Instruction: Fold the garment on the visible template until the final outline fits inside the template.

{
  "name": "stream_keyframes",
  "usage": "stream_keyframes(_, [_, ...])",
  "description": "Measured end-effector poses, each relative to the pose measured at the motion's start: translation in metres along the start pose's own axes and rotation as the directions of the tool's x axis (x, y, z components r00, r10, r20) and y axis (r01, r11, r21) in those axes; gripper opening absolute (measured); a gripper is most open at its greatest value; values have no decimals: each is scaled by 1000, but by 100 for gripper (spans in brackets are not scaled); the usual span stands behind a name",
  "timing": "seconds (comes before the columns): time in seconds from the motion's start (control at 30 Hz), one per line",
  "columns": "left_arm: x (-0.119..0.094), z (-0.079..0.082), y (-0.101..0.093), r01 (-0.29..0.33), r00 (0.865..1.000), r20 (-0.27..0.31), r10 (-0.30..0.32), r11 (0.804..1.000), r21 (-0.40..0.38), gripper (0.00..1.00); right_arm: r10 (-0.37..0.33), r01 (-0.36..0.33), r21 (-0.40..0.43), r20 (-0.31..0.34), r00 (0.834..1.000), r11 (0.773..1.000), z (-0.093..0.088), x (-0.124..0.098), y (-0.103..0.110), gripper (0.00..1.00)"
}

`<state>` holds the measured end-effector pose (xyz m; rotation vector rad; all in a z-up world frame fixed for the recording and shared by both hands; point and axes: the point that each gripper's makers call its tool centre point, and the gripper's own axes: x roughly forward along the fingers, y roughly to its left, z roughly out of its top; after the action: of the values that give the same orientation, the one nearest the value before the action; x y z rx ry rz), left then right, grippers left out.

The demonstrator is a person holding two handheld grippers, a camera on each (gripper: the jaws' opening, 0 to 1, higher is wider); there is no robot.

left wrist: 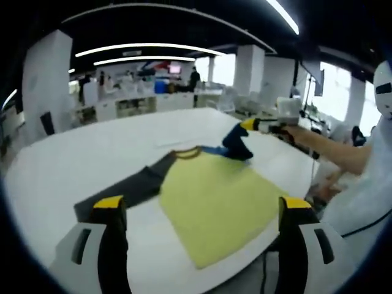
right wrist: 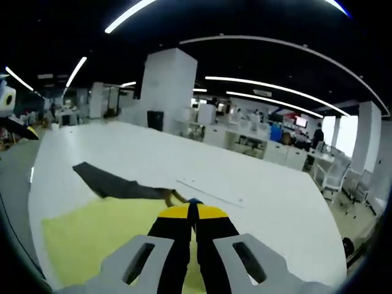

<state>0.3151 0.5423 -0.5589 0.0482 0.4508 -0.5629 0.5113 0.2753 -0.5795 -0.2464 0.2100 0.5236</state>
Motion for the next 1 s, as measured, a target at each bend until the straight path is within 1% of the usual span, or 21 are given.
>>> stream_keyframes(0.17, [-7, -2, 6, 3, 1000, 8, -3, 1000, -8, 100, 45, -46, -17, -6, 999, 999, 2, 19, 29, 2])
stream_keyframes(0.33, [-13, -5, 11, 2, 1000, -1, -2, 1000, -6, 100, 78, -78, -7, -17, 997, 997, 5, 37, 48, 2])
stream_keyframes(0.43, [-17, -4, 14, 4, 1000, 6, -4, 1000, -3, 100, 99, -99, 0, -14, 995, 995, 8, 46, 62, 2])
stream_keyframes(0.53, [-19, -3, 15, 6, 1000, 14, -6, 1000, 2, 100, 114, -114, 0, -12, 993, 994, 11, 53, 72, 2])
stream_keyframes(0.73, [-25, -7, 22, 6, 1000, 12, -6, 1000, 0, 100, 135, -135, 2, -9, 991, 991, 14, 67, 89, 2])
stream_keyframes(0.9, [-25, -10, 25, 13, 1000, -4, -13, 1000, 1, 100, 145, -145, 16, -3, 989, 989, 17, 78, 100, 2])
stream_keyframes(1.0, [-23, -9, 26, 22, 1000, -7, -22, 1000, 9, 100, 148, -148, 22, 1, 989, 989, 18, 82, 107, 2])
